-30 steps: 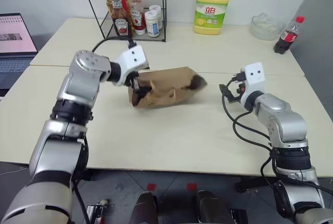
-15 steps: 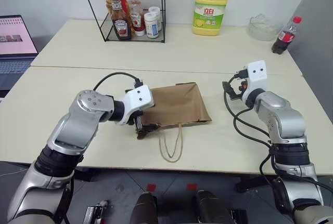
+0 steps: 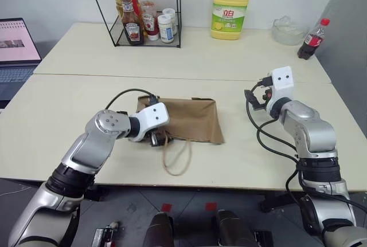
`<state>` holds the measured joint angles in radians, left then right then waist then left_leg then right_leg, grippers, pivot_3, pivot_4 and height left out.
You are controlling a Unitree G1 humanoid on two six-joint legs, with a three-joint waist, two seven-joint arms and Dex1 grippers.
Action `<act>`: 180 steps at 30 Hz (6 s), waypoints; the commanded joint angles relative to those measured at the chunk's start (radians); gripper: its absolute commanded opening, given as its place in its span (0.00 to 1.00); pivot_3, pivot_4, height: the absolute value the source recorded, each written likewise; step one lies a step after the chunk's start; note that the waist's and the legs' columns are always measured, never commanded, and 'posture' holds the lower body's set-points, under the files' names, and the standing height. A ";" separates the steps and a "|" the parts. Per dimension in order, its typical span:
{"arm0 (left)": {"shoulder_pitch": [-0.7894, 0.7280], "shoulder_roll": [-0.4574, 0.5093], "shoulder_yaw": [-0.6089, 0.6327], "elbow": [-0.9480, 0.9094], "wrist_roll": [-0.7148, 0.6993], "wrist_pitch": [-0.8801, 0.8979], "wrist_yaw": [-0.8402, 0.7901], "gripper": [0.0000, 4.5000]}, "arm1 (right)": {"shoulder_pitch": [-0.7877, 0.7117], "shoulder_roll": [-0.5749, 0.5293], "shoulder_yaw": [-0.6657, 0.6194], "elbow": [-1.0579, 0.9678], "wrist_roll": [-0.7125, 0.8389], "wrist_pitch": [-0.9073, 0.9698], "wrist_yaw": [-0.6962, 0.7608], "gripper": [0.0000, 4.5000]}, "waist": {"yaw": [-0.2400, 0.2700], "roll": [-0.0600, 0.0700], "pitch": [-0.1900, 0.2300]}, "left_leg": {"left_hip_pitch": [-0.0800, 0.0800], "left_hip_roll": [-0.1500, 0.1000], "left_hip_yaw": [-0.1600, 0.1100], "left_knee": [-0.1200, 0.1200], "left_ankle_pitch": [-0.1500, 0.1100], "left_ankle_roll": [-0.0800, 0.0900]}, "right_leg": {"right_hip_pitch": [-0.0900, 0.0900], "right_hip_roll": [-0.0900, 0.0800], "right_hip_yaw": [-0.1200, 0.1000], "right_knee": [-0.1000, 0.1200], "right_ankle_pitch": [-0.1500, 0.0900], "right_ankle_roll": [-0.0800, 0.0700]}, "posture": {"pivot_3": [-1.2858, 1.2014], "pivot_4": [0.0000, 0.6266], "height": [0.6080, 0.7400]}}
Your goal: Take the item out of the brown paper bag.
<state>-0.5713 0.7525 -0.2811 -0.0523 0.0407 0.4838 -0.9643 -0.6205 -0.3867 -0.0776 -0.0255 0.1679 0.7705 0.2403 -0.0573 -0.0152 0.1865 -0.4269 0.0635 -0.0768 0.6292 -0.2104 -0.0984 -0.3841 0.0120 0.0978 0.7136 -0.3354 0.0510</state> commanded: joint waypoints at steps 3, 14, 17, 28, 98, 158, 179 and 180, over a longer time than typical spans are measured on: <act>-0.033 0.028 0.040 0.008 -0.041 -0.043 -0.068 1.00 | -0.020 -0.016 -0.010 -0.046 0.001 -0.026 0.018 0.99 | 0.000 0.000 0.000 | 0.000 0.000 0.000 0.000 0.000 0.000 | 0.000 0.000 0.000 0.000 0.000 0.000 | 0.52 0.24 1.00; -0.049 0.196 0.072 0.002 -0.139 -0.334 -0.355 1.00 | 0.002 -0.059 0.019 -0.084 0.018 -0.053 0.129 0.99 | 0.000 0.000 0.000 | 0.000 0.000 0.000 -0.001 0.000 0.000 | 0.000 0.000 0.000 -0.001 0.000 -0.001 | 0.52 0.24 1.00; -0.074 0.153 0.078 0.033 -0.159 -0.411 -0.367 1.00 | 0.025 -0.080 0.045 -0.127 0.037 -0.075 0.204 0.99 | 0.002 0.000 0.000 | 0.000 0.000 0.000 -0.001 0.000 0.000 | 0.000 0.000 0.000 -0.001 0.000 -0.001 | 0.52 0.24 1.00; -0.079 0.146 0.005 0.182 -0.056 -0.822 -0.470 1.00 | 0.164 -0.307 0.106 -0.264 0.163 -0.094 0.578 0.99 | 0.003 0.000 0.000 | -0.001 0.000 0.000 0.000 0.000 0.000 | 0.000 0.000 0.000 -0.002 0.000 -0.001 | 0.52 0.24 1.00; -0.330 -0.168 0.194 0.226 -0.338 0.089 -0.074 0.00 | 0.092 0.087 0.638 0.230 -0.754 -1.294 0.276 0.16 | 0.003 -0.001 0.000 | 0.001 0.000 -0.001 0.001 0.003 -0.006 | 0.003 0.000 -0.002 -0.001 -0.001 -0.001 | 0.52 0.24 1.00; -0.568 -0.262 0.321 0.556 -0.319 0.051 0.133 0.00 | 0.333 -0.404 0.435 -0.102 -0.209 -1.042 0.764 0.50 | 0.025 -0.003 -0.001 | 0.010 -0.001 -0.002 0.000 0.002 -0.005 | 0.015 -0.001 -0.002 -0.006 -0.001 0.000 | 0.52 0.24 1.00; -0.578 -0.273 0.322 0.575 -0.313 0.027 0.133 0.00 | 0.113 -0.005 0.125 -0.511 0.712 0.119 0.309 0.44 | 0.021 -0.003 0.000 | 0.008 0.000 -0.003 0.000 0.002 -0.004 | 0.013 0.000 -0.002 -0.007 -0.001 0.000 | 0.52 0.24 1.00; -0.581 -0.275 0.321 0.579 -0.312 0.024 0.134 0.00 | 0.097 0.039 0.130 -0.495 0.723 0.133 0.282 0.37 | 0.021 -0.003 0.000 | 0.008 0.000 -0.003 0.000 0.002 -0.004 | 0.013 0.000 -0.002 -0.006 -0.001 0.000 | 0.52 0.24 1.00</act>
<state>-1.1212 0.4777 0.0321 0.5436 -0.2694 0.5317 -0.8265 -0.4960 -0.3682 0.0636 -0.5178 0.8399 0.8847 0.5784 -0.0365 -0.0179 0.1865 -0.4191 0.0638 -0.0790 0.6289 -0.2086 -0.1017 -0.3726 0.0121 0.0964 0.7085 -0.3360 0.0506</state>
